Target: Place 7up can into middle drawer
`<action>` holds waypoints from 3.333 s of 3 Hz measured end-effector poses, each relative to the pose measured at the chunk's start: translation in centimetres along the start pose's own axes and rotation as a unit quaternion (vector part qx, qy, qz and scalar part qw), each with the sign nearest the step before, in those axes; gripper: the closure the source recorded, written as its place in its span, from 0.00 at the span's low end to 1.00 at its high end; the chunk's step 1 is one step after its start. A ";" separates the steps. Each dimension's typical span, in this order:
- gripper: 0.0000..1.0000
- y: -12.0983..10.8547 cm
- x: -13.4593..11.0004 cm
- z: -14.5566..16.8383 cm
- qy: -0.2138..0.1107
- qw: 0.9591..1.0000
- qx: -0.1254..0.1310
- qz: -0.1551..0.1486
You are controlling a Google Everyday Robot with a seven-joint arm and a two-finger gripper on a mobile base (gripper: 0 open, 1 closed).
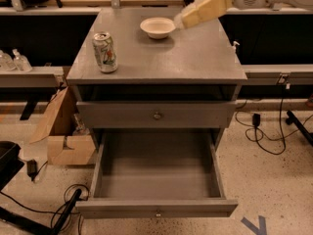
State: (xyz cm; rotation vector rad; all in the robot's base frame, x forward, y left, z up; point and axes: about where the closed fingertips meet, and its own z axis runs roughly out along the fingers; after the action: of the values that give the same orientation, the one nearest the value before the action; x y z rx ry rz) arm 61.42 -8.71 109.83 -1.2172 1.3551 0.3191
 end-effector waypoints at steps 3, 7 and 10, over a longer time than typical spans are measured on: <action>0.00 0.9 2.8 8.7 -0.035 0.996 -0.038 0.073; 0.00 3.8 13.9 27.4 -0.079 0.973 -0.045 0.214; 0.00 6.4 9.9 31.6 -0.123 0.967 -0.090 0.205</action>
Offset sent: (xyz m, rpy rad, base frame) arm 0.0110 0.0128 -0.0001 0.0327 0.0188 0.0173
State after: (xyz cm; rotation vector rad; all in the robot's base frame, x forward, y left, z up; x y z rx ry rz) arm 76.83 14.54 90.92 -0.9944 1.3736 0.8747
